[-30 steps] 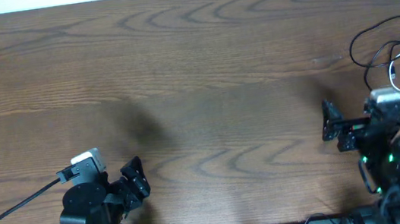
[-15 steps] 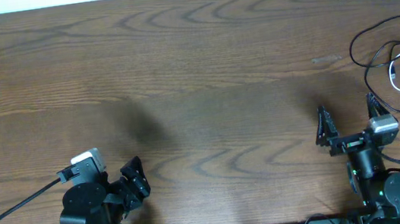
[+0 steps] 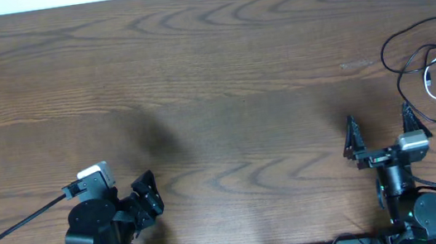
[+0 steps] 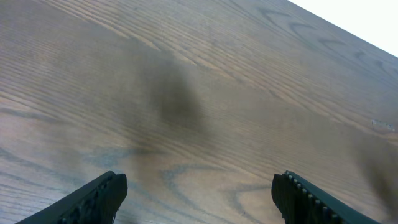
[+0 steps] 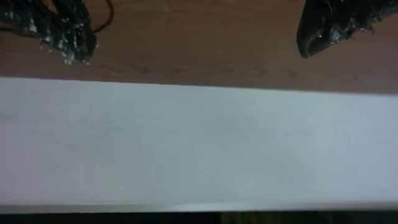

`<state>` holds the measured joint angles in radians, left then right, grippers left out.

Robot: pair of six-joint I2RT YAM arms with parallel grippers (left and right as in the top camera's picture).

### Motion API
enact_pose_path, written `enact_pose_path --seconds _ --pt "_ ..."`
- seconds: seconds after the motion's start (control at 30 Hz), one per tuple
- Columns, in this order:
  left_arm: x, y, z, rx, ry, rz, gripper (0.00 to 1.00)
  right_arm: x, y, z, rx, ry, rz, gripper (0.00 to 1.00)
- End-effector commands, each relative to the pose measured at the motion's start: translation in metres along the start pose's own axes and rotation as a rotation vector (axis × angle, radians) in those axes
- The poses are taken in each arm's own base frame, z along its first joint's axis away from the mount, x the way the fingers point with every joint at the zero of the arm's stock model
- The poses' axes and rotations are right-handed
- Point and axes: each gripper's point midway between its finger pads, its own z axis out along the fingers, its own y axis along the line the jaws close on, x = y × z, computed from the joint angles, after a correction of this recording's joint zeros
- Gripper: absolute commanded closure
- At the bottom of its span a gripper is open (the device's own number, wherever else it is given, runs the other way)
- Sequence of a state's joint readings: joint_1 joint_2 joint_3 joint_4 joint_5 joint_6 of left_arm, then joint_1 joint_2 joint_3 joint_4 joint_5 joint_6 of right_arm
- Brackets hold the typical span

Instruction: Untangle cables

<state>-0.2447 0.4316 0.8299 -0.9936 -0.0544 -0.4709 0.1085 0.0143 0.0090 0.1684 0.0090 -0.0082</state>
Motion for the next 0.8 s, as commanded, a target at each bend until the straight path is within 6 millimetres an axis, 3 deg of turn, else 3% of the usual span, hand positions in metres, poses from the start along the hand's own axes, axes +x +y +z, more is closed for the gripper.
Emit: enact_pose_path --seconds 0.0,0.23,0.77 --pt "0.001 0.001 0.001 -0.005 0.001 0.001 0.2 0.011 0.002 -0.001 -0.008 0.04 -0.105 0.01" --pt "0.001 0.001 0.001 -0.005 0.001 0.001 0.2 0.06 0.005 -0.008 -0.034 0.242 -0.106 0.01" --pt "0.001 0.001 0.001 -0.005 0.001 0.001 0.19 0.059 0.0 -0.007 -0.018 0.238 -0.133 0.01"
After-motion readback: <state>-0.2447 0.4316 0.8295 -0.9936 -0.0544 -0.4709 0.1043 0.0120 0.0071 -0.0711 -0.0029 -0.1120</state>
